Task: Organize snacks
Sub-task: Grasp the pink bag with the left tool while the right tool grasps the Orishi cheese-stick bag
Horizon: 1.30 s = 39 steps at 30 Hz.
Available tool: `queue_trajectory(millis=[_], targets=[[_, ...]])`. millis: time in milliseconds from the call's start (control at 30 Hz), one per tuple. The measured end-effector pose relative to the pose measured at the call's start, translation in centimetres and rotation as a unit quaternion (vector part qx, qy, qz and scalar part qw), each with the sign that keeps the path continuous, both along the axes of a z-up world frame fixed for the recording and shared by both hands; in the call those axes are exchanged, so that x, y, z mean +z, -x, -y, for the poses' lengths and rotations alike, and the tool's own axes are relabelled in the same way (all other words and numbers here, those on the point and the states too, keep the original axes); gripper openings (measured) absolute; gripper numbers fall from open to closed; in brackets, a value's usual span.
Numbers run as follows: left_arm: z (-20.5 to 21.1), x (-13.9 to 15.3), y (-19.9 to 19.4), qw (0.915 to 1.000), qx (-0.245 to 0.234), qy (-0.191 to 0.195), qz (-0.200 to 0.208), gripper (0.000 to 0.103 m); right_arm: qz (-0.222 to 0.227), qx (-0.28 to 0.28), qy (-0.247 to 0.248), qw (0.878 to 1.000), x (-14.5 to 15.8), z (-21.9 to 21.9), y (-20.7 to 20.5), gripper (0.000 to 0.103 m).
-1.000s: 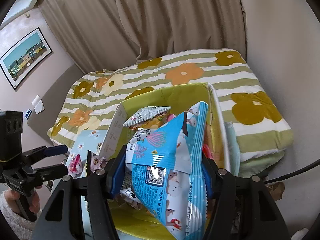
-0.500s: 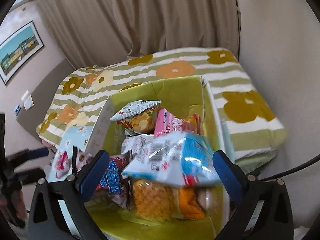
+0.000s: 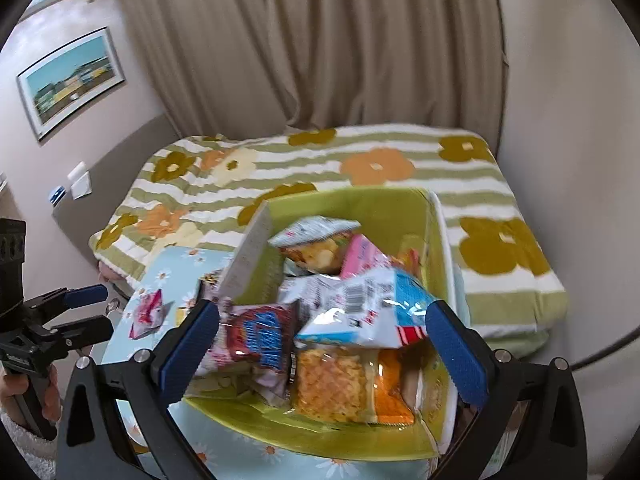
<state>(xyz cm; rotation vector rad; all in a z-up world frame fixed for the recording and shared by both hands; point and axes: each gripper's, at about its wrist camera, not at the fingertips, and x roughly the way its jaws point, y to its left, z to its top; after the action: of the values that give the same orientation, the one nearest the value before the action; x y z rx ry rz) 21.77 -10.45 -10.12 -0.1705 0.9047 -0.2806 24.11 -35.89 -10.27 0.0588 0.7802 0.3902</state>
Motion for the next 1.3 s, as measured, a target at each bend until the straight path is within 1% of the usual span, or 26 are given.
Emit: queue_trajectory(millis=[133, 267, 433, 533, 633, 767, 867, 1000, 1167, 1300], targets=[[-2.5, 0.4, 2.4, 0.9993, 0.033, -0.013, 0.012, 0.103, 0.022, 0.031, -0.013, 0.999, 1.3, -2.0, 0.9, 0.103], [-5.5, 0.7, 4.0, 0.9982, 0.056, -0.015, 0.016, 0.103, 0.034, 0.060, -0.027, 0.997, 2.1, -4.7, 1.7, 0.103], [-9.6, 0.3, 5.1, 0.9971, 0.070, -0.027, 0.013, 0.103, 0.046, 0.074, -0.021, 0.996, 2.5, -8.8, 2.3, 0.103], [-12.3, -0.3, 5.0, 0.9972, 0.069, -0.029, 0.007, 0.103, 0.042, 0.072, -0.019, 0.996, 2.1, -11.5, 2.4, 0.103], [-14.8, -1.0, 4.4, 0.9981, 0.054, -0.031, -0.002, 0.103, 0.030, 0.059, -0.022, 0.998, 1.2, -14.5, 2.6, 0.103], [-18.3, -2.3, 3.1, 0.9989, 0.014, -0.037, -0.024, 0.103, 0.000, 0.034, -0.035, 0.999, -0.1, -17.9, 2.5, 0.103], [-20.0, -3.5, 1.8, 0.9984, -0.013, -0.037, -0.040, 0.102, -0.020, 0.000, -0.029, 0.999, -1.3, -20.5, 2.5, 0.103], [-22.3, -5.3, 0.4, 0.9967, -0.051, -0.027, -0.057, 0.102, -0.032, -0.045, -0.027, 0.998, -2.5, -22.8, 2.8, 0.103], [-24.1, -8.1, -1.6, 0.9907, -0.109, -0.029, -0.076, 0.102, -0.054, -0.116, -0.030, 0.991, -5.2, -25.2, 3.6, 0.103], [-24.2, -10.9, -2.9, 0.9826, -0.156, -0.049, -0.088, 0.102, -0.075, -0.159, -0.019, 0.984, -7.9, -26.4, 4.1, 0.103]])
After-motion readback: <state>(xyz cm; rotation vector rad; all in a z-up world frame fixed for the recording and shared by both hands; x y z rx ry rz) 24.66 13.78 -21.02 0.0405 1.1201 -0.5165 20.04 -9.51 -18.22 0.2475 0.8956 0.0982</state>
